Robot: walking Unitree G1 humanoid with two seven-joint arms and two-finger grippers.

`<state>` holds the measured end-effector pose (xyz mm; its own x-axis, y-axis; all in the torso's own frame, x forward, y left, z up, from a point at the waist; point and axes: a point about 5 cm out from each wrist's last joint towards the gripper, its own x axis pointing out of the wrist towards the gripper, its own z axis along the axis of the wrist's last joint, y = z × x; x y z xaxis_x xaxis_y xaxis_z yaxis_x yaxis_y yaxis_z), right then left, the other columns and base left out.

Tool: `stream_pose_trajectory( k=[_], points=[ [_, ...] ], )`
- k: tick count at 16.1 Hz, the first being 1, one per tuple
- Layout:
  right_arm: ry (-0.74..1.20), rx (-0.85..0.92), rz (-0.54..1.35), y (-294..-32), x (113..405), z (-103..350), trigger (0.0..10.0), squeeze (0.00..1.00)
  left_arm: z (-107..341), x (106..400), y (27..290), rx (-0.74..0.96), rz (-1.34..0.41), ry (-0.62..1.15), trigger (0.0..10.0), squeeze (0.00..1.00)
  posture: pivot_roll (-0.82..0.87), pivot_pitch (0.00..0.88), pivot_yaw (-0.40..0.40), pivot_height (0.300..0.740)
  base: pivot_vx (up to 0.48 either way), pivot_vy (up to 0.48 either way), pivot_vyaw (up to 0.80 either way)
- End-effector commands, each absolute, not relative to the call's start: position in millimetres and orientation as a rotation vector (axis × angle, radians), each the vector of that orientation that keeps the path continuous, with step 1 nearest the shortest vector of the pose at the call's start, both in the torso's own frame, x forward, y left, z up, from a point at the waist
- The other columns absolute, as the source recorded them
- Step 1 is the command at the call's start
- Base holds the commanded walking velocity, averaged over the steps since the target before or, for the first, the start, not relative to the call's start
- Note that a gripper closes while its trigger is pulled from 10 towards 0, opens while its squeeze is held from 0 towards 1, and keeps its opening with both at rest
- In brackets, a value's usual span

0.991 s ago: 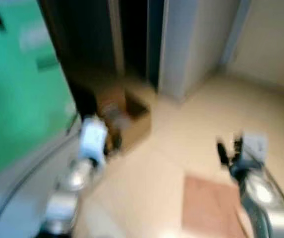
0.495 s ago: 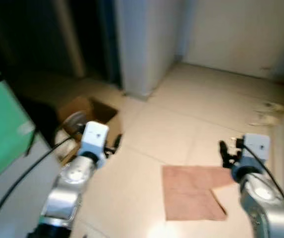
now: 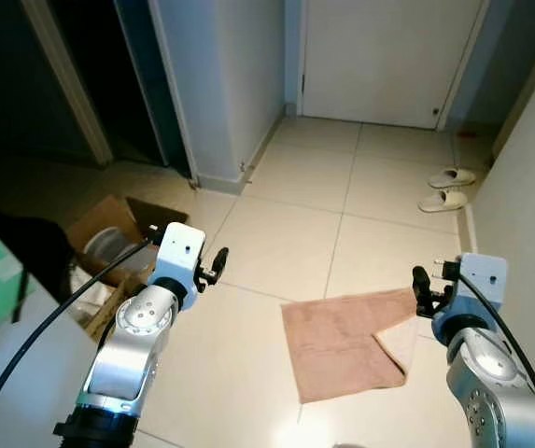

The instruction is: Hang keys on a hook

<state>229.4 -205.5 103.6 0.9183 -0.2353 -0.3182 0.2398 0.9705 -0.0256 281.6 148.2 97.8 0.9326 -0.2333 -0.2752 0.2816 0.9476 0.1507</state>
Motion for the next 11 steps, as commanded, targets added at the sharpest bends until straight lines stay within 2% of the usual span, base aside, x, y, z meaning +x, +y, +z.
stream_pose_trajectory(
  k=[1, 11],
  points=[
    [0.324, -0.007, -0.277, -215.2, 226.2, 105.5, 10.0, 0.00, 97.2, 283.6, 143.8, 0.183, -0.289, 0.268, 10.0, 0.00, -0.18, 0.000, 0.100, 0.740, 0.000, 0.000, 0.00],
    [0.347, -0.012, -0.298, -222.2, 222.8, 104.2, 10.0, 0.00, 96.3, 287.6, 141.8, 0.199, -0.312, 0.270, 10.0, 0.00, -0.20, 0.000, 0.111, 0.740, 0.000, 0.000, 0.00]
  ],
)
